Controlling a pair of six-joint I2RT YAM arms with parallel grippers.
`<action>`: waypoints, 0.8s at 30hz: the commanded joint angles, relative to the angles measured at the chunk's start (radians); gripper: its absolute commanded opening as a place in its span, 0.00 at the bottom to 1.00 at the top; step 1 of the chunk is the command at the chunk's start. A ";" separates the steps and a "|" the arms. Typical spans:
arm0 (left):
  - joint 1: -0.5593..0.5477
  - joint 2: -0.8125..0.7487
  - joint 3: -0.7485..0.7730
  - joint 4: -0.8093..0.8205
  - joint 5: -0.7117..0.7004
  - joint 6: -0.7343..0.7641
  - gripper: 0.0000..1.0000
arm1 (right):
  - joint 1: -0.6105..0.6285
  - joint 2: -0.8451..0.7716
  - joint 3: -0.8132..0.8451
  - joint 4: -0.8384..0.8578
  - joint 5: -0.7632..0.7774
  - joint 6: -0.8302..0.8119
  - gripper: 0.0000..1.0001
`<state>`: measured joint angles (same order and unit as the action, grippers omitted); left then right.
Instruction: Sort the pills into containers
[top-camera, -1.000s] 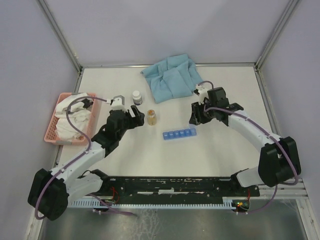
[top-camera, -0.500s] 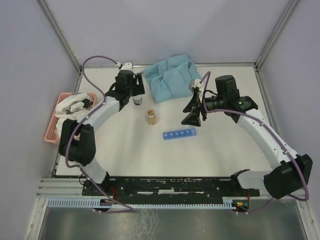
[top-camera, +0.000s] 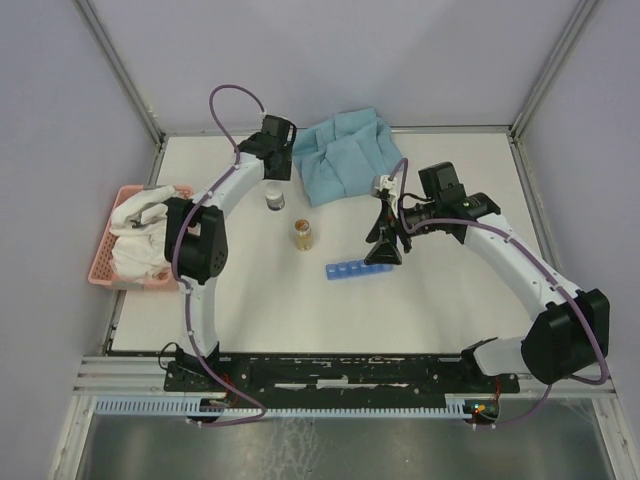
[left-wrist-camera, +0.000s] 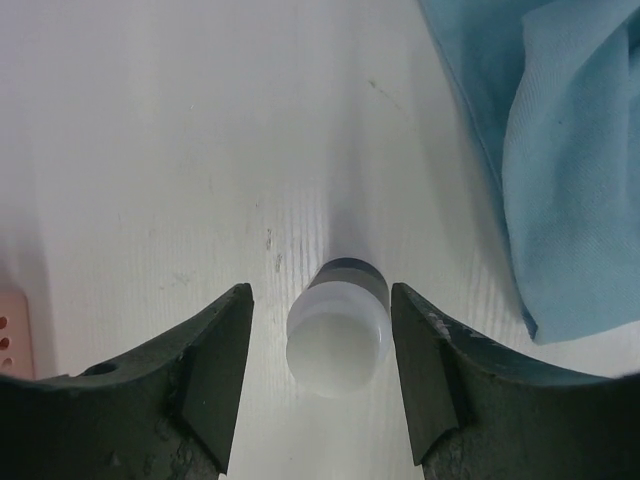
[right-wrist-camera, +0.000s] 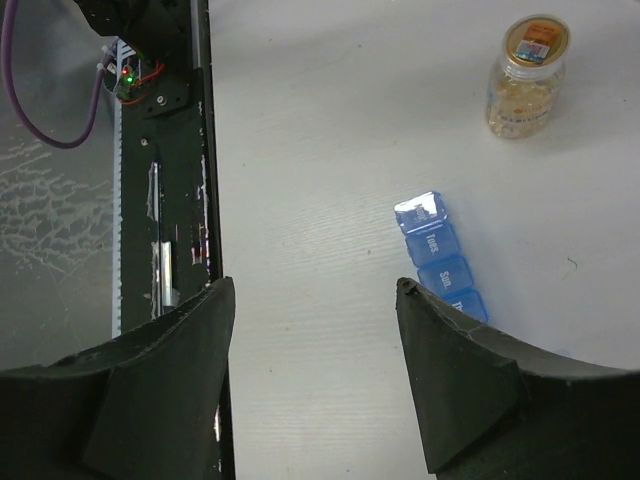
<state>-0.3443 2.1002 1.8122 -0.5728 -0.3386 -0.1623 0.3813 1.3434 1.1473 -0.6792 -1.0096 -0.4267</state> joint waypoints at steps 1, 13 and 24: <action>-0.001 0.025 0.083 -0.091 -0.018 0.069 0.63 | -0.001 0.028 0.063 -0.060 -0.004 -0.046 0.74; -0.001 0.041 0.082 -0.135 0.048 0.062 0.62 | -0.001 0.034 0.057 -0.052 0.000 -0.040 0.73; -0.001 0.042 0.077 -0.143 0.073 0.054 0.56 | -0.001 0.052 0.074 -0.090 -0.005 -0.060 0.73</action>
<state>-0.3443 2.1353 1.8542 -0.7116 -0.2817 -0.1394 0.3813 1.3922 1.1709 -0.7555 -0.9936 -0.4610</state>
